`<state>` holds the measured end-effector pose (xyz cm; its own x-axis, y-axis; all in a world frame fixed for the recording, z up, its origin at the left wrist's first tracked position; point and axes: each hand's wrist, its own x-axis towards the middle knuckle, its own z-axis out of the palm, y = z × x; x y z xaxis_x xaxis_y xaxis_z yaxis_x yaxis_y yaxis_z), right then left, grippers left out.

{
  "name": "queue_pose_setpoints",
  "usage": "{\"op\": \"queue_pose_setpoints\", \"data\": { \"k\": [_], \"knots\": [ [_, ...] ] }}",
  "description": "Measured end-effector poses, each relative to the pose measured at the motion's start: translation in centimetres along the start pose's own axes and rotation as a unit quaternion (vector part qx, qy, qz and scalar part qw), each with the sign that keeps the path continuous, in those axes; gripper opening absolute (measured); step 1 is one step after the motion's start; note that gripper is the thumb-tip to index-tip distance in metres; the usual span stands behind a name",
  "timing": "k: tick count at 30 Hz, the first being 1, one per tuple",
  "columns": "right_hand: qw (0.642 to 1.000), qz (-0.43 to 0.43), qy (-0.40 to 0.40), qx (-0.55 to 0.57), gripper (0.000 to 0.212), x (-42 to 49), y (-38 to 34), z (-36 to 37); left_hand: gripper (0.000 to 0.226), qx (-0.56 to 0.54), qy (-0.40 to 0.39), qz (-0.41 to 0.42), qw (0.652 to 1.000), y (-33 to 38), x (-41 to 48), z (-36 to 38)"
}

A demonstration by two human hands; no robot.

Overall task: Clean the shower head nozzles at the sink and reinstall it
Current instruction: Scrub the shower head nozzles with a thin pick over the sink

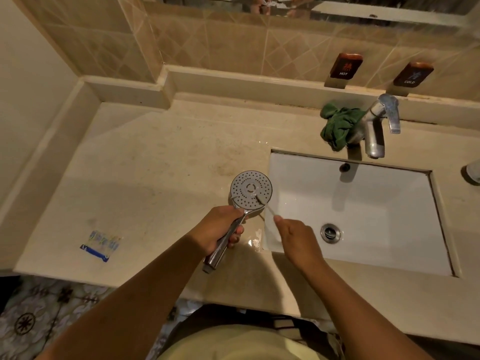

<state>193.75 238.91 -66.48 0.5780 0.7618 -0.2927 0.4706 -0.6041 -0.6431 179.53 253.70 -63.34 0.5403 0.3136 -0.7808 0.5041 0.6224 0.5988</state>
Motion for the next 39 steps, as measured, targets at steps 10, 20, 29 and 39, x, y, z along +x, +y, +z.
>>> {"op": "queue_pose_setpoints", "data": {
  "k": [10, 20, 29, 39],
  "knots": [
    [0.999, 0.036, 0.009, 0.03, 0.055, 1.2, 0.3, -0.6, 0.043, -0.012, -0.005, -0.016, 1.0, -0.9, -0.2, -0.5],
    [0.997, 0.024, -0.075, -0.01, 0.052, -2.7, -0.8, 1.6, 0.032, -0.003, 0.001, -0.01, 1.0, -1.2, -0.4, -0.1],
    [0.999, 0.051, 0.017, 0.01, 0.055, 1.4, 0.3, -1.9, 0.044, 0.006, 0.006, -0.012, 1.0, -1.2, -0.5, 0.1],
    [0.995, 0.013, -0.096, -0.033, 0.052, -2.7, -1.9, 1.7, 0.028, 0.003, 0.017, 0.0, 1.0, -1.8, -0.7, 0.2]
  ]
}}
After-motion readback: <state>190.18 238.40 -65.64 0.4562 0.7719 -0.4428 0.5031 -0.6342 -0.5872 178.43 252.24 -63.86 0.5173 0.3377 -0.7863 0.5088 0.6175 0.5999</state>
